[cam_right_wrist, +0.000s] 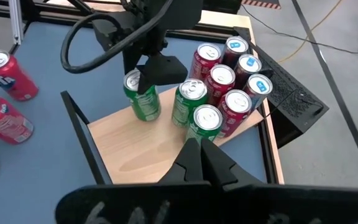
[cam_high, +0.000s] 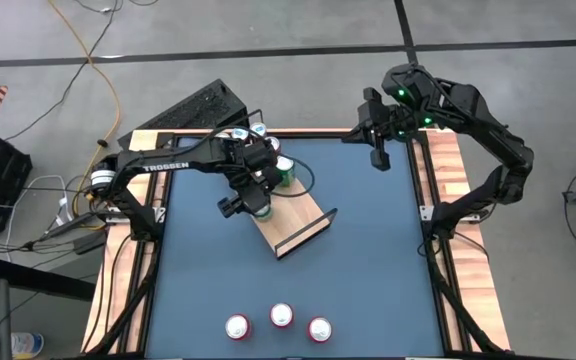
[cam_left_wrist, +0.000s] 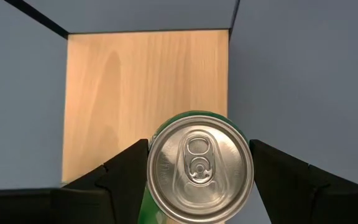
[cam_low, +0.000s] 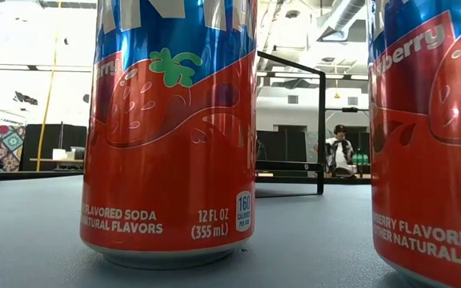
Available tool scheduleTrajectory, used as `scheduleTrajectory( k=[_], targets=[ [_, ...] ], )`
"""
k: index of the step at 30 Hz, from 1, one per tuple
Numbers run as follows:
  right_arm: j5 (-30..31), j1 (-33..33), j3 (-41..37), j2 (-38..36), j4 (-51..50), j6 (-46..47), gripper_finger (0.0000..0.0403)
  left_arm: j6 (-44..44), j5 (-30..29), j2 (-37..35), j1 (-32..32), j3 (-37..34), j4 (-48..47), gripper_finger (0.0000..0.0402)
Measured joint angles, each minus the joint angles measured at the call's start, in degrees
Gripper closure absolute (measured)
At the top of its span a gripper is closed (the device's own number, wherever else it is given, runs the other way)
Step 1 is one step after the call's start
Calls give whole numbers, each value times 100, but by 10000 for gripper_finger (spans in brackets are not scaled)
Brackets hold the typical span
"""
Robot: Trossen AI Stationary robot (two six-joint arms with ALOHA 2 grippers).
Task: Place canned beverage on shelf
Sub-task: Put the green soda can on the shelf aligned with the other green soda cans
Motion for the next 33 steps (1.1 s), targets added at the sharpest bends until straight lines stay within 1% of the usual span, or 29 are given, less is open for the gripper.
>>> scheduleTrajectory(
  k=[6,8,12,15,20,23,26,28,33],
  targets=[
    [0,0,0,0,-13,0,403,-41,-39,0,-20,0,11,151],
    [0,2,0,0,-20,-4,403,-263,-39,0,-20,0,23,145],
    [0,2,0,0,-17,-135,403,-975,-37,-11,-20,2,59,140],
    [0,2,0,0,-4,-154,403,-1235,-76,-11,-30,2,120,140],
    [0,2,0,0,0,-240,403,-937,-110,-11,-58,2,141,140],
    [2,2,0,0,-11,-243,403,-772,-347,-11,-137,27,179,140],
    [2,2,0,0,-14,-258,403,-813,-483,-16,-168,122,184,140],
    [0,2,1,0,-17,-258,403,-1082,-653,-22,-176,205,156,140],
    [3,2,2,0,-61,-349,403,-1586,-809,-22,-278,376,-238,142]
  ],
)
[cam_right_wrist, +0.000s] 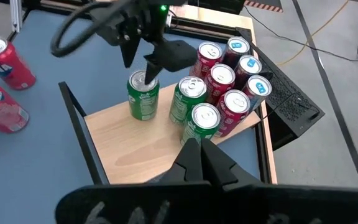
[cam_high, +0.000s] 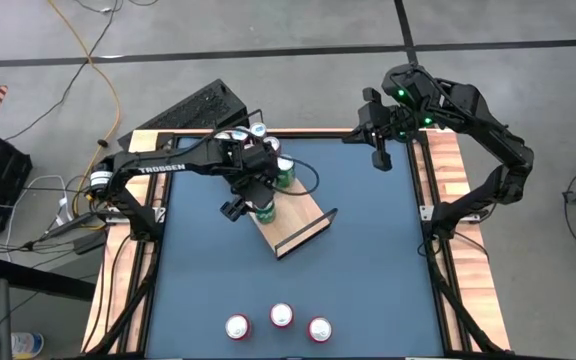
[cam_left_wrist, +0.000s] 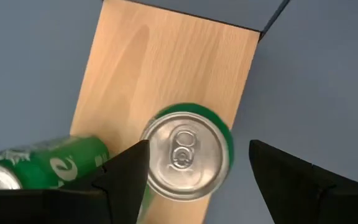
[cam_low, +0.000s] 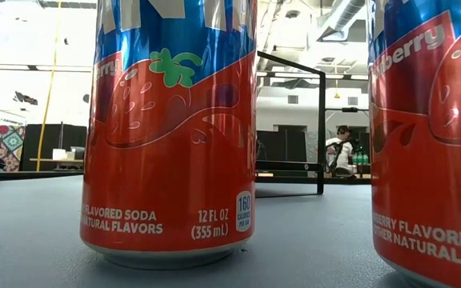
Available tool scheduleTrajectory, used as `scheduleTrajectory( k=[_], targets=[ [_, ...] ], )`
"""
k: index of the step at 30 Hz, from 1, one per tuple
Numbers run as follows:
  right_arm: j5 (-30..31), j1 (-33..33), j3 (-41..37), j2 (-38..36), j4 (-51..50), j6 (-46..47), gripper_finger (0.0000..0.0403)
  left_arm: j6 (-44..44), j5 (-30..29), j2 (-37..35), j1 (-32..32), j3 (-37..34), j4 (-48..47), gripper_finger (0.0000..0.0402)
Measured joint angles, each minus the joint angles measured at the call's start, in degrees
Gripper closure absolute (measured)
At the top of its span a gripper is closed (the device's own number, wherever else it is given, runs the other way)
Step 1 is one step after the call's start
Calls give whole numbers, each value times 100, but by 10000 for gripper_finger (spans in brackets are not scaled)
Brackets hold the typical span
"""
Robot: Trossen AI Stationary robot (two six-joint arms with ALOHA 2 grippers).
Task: Place canned beverage on shelf
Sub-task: Put the green soda can on the shelf aligned with the other green soda cans
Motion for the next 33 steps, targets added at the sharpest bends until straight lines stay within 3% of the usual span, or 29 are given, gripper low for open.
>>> scheduleTrajectory(
  k=[4,9,13,16,18,23,28,33],
  targets=[
    [-2,0,0,0,-60,-122,403,-699,-331,0,-165,219,-155,155],
    [0,0,0,0,-92,-383,403,-2906,-620,-8,-353,583,21,203],
    [0,0,0,0,-92,-563,403,-4857,-716,-9,-483,676,601,281],
    [0,-4,0,0,-103,-687,403,-5893,-1129,-9,-675,624,961,360],
    [0,-43,0,0,-128,-787,403,-6473,-1536,2,-843,546,997,389],
    [0,-252,0,0,-153,-870,403,-7566,-2394,11,-1213,457,1038,400],
    [-9,-430,0,0,-152,-861,403,-7991,-3321,162,-1483,457,853,401],
    [-315,-581,0,2,-151,-857,403,-7999,-3026,567,-1549,450,1047,401]
  ],
)
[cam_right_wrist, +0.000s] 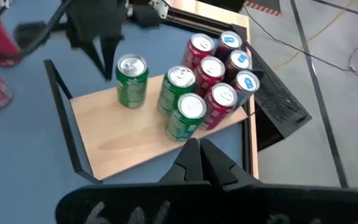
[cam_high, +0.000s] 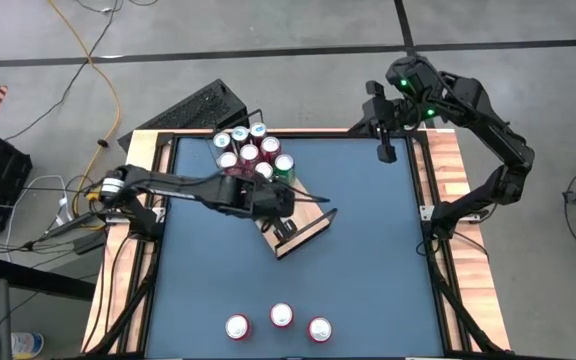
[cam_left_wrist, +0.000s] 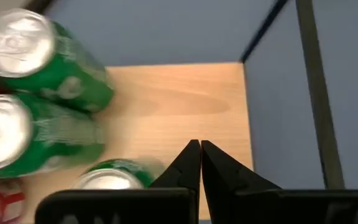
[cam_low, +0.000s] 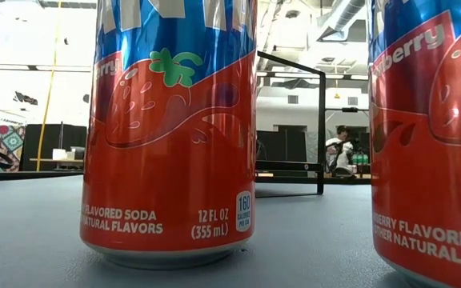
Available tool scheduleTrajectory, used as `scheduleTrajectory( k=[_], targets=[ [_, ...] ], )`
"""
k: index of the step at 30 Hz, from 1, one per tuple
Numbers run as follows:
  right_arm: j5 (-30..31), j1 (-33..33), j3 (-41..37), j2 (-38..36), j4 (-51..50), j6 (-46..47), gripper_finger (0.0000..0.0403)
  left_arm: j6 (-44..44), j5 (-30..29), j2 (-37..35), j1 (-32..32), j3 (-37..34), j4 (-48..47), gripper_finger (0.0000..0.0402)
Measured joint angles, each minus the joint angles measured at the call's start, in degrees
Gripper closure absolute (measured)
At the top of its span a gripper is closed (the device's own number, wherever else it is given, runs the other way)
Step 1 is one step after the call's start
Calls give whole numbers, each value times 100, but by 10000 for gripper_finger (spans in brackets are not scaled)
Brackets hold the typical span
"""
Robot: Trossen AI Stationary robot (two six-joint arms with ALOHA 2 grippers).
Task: Place canned beverage on shelf
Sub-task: Put the green soda can on the shelf aligned with the other green soda cans
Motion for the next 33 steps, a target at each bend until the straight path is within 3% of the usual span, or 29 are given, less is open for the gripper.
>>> scheduleTrajectory(
  k=[18,25,33],
  targets=[
    [-109,-18,0,1,-97,-44,403,-124,214,12,-104,0,-684,401],
    [-125,-18,0,1,-99,-47,403,-239,-51,12,-250,0,-1560,401],
    [-132,-18,0,1,-99,-62,403,524,-557,-176,-476,0,-1301,401]
  ],
)
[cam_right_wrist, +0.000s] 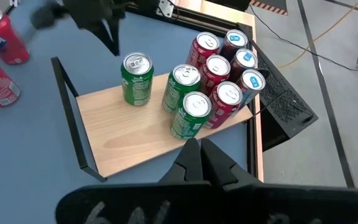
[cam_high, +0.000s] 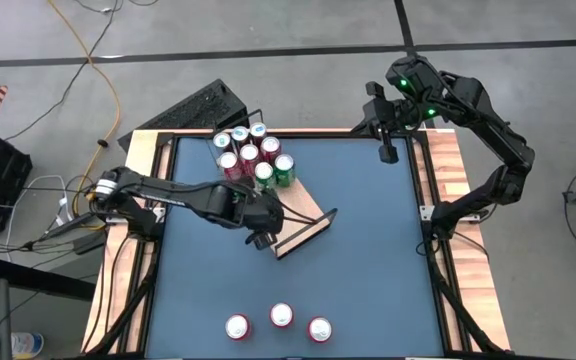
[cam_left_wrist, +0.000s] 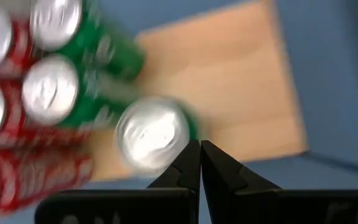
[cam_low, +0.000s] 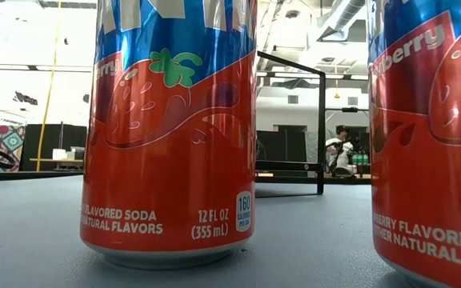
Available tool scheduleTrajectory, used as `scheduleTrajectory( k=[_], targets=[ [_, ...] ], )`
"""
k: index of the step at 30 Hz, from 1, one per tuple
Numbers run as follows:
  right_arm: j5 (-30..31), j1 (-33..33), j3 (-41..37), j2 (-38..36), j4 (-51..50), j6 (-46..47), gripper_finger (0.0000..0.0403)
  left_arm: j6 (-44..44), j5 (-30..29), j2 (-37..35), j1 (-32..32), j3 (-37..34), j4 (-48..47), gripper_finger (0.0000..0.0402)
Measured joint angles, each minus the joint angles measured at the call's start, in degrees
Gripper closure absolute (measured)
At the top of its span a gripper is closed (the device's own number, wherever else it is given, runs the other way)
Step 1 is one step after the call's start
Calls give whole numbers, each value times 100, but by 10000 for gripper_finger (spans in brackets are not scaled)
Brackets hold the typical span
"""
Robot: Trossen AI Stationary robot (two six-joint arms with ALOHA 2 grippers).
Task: Place canned beverage on shelf
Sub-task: Put the green soda can on the shelf aligned with the other green soda cans
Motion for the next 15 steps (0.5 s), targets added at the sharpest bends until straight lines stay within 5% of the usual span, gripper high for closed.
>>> scheduleTrajectory(
  k=[6,15],
  targets=[
    [-11,0,0,0,-3,-41,403,711,174,-213,85,4,1258,401],
    [-12,0,0,0,-51,-146,403,1349,285,264,473,0,1519,401]
  ],
)
